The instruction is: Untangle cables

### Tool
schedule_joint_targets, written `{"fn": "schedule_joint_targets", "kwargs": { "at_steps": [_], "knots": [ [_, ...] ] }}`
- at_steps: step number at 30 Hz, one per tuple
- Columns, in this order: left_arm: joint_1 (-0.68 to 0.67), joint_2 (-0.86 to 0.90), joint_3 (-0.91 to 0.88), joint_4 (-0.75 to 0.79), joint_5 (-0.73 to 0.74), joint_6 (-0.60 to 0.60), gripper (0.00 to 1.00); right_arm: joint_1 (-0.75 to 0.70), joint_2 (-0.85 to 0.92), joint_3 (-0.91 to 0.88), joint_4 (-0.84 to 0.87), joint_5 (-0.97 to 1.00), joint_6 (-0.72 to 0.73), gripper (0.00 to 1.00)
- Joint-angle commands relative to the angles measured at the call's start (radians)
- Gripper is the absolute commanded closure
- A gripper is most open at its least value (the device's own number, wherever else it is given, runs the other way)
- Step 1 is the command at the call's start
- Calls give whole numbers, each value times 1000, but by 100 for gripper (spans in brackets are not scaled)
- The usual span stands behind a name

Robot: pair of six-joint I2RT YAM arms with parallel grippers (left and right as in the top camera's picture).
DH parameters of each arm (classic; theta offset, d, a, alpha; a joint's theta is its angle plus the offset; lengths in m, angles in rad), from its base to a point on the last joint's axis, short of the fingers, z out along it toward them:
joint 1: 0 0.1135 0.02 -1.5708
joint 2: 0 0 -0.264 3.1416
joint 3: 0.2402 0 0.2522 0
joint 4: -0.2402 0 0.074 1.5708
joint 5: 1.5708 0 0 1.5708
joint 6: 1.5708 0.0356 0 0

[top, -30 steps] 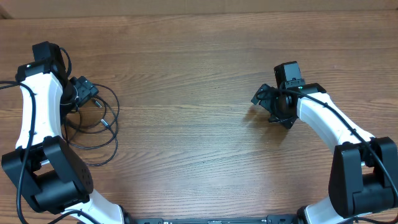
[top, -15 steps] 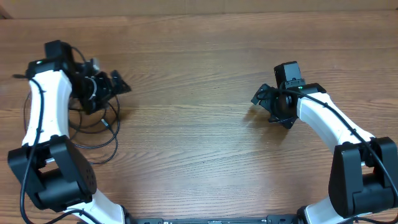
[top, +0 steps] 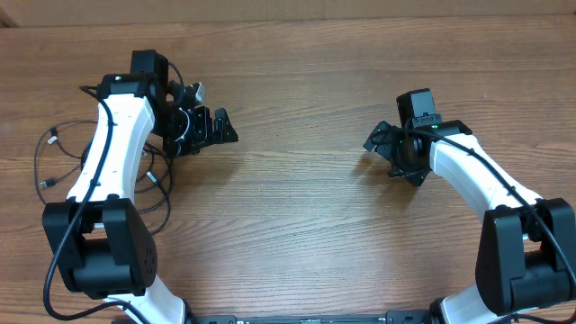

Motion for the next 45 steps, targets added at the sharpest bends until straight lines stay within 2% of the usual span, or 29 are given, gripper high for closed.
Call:
{"fn": "schedule_joint_targets", "kwargs": {
  "at_steps": [1,20,25,33,45],
  "knots": [
    [-4,10,5,-2,-10,24,0,-4,-21,10,6,9,-4,0],
    [-4,8,5,1,-10,24,0,-4,-21,10,6,9,-4,0],
    [-18,-79,5,1,-10,24,0,-4,-21,10,6,9,-4,0],
    [-27,-319,5,0,-10,25,0,-4,-21,10,6,9,-4,0],
    [-31,-443,-31,-31,-37,29,0,-4,-21,10,6,9,-4,0]
  ]
}}
